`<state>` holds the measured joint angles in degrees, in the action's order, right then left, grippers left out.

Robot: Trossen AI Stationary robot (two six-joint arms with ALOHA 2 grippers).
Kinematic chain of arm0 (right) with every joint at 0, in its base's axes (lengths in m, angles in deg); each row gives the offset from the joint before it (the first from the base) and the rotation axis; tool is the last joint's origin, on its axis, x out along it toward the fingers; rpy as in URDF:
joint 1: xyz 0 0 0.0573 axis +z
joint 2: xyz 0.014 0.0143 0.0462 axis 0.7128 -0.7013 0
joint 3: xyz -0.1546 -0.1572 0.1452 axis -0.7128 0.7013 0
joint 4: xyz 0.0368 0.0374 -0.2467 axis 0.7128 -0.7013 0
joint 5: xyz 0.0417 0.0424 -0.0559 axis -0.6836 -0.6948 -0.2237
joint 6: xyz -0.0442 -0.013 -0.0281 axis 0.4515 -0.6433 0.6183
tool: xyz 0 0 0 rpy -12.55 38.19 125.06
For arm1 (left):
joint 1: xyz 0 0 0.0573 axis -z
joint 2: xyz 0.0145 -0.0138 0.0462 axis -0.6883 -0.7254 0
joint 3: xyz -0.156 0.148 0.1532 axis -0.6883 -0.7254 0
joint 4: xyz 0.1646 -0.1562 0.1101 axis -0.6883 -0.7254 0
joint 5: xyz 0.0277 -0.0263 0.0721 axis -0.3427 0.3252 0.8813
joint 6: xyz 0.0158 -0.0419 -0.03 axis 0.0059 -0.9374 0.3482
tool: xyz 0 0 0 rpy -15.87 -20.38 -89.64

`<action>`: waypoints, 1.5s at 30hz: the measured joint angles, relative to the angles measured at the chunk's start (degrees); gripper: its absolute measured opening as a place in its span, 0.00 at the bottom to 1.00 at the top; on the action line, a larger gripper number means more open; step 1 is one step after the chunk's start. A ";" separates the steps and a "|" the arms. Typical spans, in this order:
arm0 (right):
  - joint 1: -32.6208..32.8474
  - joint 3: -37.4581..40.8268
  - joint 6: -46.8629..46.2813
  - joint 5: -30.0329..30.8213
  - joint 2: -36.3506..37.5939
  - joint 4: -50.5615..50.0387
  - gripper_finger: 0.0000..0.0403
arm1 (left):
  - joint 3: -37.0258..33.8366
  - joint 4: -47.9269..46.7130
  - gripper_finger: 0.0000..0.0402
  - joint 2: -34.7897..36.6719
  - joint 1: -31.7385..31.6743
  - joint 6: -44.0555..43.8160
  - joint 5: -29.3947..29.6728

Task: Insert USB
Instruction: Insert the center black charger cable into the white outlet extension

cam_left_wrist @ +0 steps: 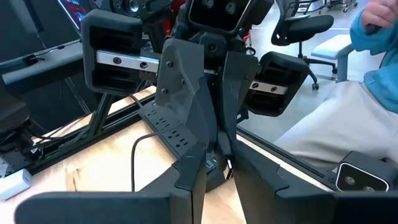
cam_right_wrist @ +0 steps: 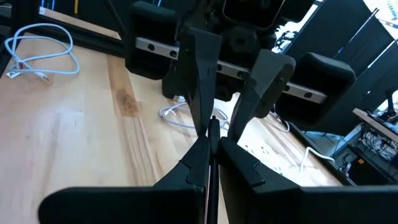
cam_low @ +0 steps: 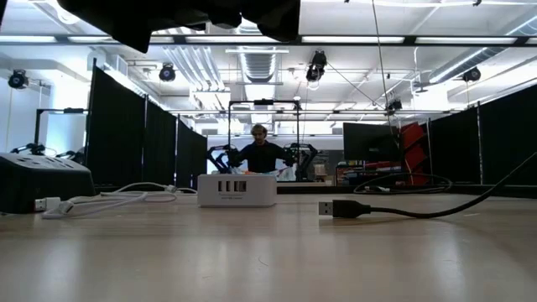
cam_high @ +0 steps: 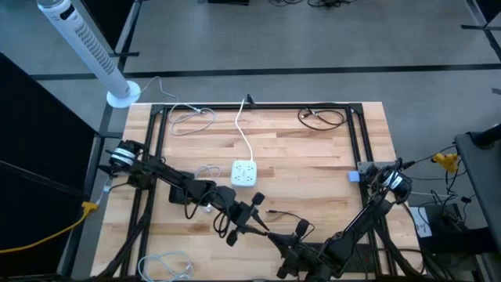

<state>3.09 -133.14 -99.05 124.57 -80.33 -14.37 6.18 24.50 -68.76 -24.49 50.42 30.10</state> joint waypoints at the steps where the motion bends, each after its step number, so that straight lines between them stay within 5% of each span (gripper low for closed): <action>1: 0.00 0.00 -0.02 0.11 0.00 0.00 0.02 | 0.00 0.02 0.16 0.00 0.03 -0.02 0.46; 7: 0.04 0.00 -0.23 1.21 -0.02 0.02 0.02 | 0.00 -0.61 0.15 0.00 0.25 0.03 1.63; 13: 0.02 0.00 -0.62 1.05 -0.02 0.16 0.02 | 0.00 -1.43 0.02 0.00 1.22 1.86 2.08; 27: 0.04 0.00 -1.29 1.06 -0.07 -0.02 0.02 | 0.00 -1.45 0.02 0.00 1.42 2.47 2.49; 38: 0.04 0.00 -1.42 1.25 -0.07 -0.15 0.02 | 0.00 -0.39 0.24 0.02 1.73 2.89 4.65; 45: 0.04 0.00 -2.10 1.41 -0.09 -0.14 0.02 | 0.00 -0.20 0.13 0.02 2.28 4.16 7.13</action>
<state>3.13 -133.14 -101.15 125.99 -80.42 -14.51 6.18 24.30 -68.73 -22.21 54.58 37.23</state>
